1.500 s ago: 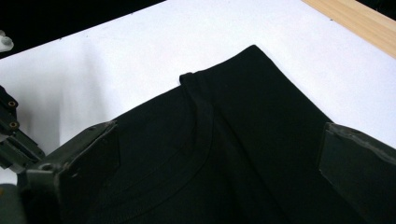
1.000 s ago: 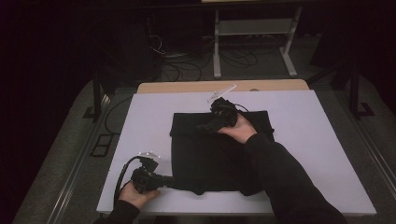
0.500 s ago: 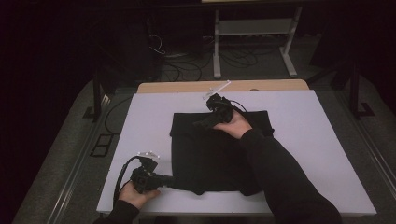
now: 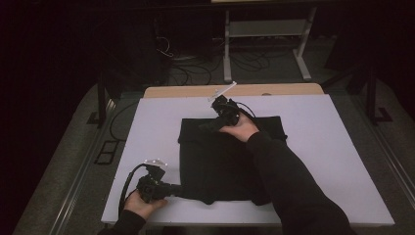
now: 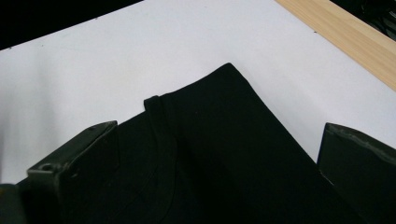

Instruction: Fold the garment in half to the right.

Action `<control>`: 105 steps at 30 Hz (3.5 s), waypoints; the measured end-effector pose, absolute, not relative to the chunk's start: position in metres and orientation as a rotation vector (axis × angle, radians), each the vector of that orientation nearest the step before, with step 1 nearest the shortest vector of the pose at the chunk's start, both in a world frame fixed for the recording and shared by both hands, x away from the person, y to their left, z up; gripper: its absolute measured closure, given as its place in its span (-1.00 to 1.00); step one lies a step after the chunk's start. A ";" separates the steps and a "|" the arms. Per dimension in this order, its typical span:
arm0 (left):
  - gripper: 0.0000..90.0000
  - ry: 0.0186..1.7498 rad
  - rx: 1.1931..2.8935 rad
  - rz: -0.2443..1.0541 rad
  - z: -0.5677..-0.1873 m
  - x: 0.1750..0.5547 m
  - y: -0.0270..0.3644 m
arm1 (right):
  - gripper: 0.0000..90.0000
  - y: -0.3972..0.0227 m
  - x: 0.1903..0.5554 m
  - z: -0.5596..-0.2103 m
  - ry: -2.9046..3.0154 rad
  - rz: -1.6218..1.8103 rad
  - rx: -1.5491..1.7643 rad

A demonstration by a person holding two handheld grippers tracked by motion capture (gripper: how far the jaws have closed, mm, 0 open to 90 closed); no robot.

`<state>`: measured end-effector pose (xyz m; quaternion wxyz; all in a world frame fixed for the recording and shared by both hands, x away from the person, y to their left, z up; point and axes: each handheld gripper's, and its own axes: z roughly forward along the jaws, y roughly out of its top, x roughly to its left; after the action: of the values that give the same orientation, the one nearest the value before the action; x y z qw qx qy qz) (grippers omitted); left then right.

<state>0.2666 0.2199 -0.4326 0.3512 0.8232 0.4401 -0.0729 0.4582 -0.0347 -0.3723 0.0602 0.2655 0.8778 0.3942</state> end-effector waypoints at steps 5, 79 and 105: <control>0.87 1.139 2.131 -0.186 -0.432 0.266 0.220 | -1.00 -0.030 0.463 -0.374 2.659 1.181 0.796; 0.87 1.117 2.122 -0.195 -0.431 0.267 0.221 | -0.71 0.059 0.523 -0.428 2.719 1.099 0.895; 0.86 1.111 2.130 -0.195 -0.432 0.267 0.220 | 0.25 0.075 0.530 -0.440 2.682 1.038 0.963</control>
<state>0.2666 0.2204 -0.4317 0.3575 0.8254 0.4303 -0.0755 0.5299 0.0750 -0.4402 0.0542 0.3172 0.8830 0.3416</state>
